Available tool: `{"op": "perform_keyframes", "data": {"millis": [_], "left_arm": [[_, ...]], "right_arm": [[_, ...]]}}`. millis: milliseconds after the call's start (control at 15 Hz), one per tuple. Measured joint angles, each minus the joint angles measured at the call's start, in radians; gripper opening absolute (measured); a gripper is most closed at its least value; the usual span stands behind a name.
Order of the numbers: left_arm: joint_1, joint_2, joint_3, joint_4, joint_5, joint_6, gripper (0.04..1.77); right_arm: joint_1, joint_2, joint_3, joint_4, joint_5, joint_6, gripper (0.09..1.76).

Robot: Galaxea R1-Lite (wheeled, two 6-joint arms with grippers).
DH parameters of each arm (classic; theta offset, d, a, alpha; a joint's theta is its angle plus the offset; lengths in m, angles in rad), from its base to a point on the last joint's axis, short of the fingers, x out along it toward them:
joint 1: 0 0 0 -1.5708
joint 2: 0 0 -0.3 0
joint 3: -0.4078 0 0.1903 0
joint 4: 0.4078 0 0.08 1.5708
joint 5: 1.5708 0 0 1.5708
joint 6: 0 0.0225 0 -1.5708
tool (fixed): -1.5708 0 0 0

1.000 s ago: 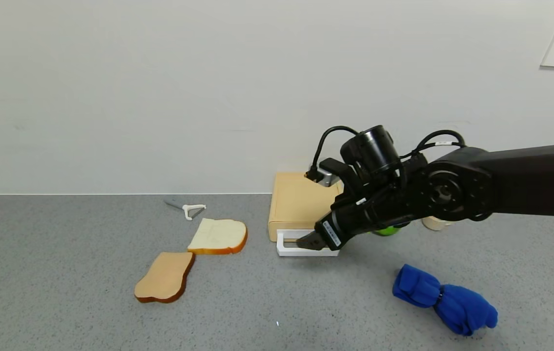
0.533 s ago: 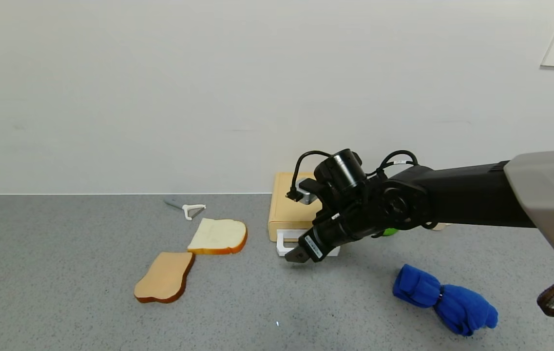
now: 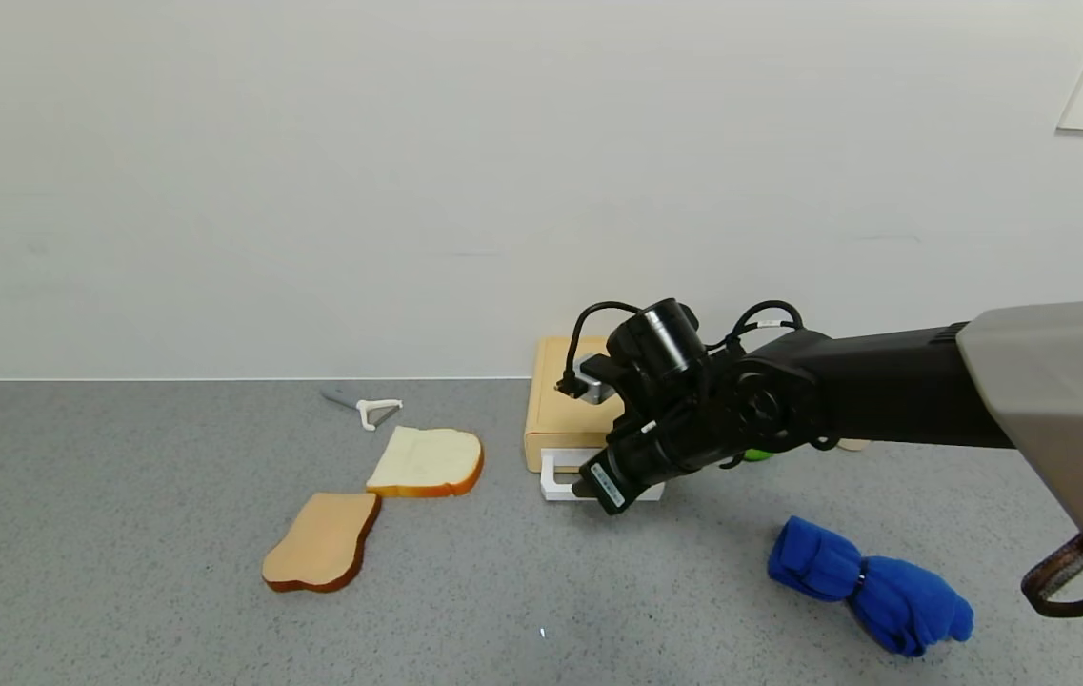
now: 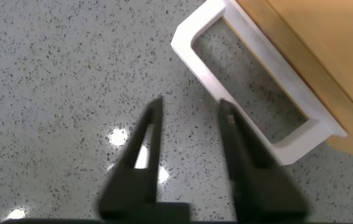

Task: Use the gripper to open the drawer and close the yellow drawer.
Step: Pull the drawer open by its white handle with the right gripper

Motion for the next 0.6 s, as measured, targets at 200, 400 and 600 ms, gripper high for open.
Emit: {"op": "perform_keyframes", "data": {"millis": [200, 400, 600], "left_arm": [[0.000, 0.000, 0.000, 0.000, 0.000, 0.000, 1.72], [0.000, 0.000, 0.000, 0.000, 0.000, 0.000, 1.72], [0.000, 0.000, 0.000, 0.000, 0.000, 0.000, 1.72]], "right_arm": [[-0.008, 0.016, -0.055, 0.061, -0.001, 0.020, 0.12], [-0.006, 0.049, -0.156, 0.133, -0.023, 0.133, 0.12], [0.008, 0.095, -0.210, 0.138, -0.111, 0.206, 0.12]]}}
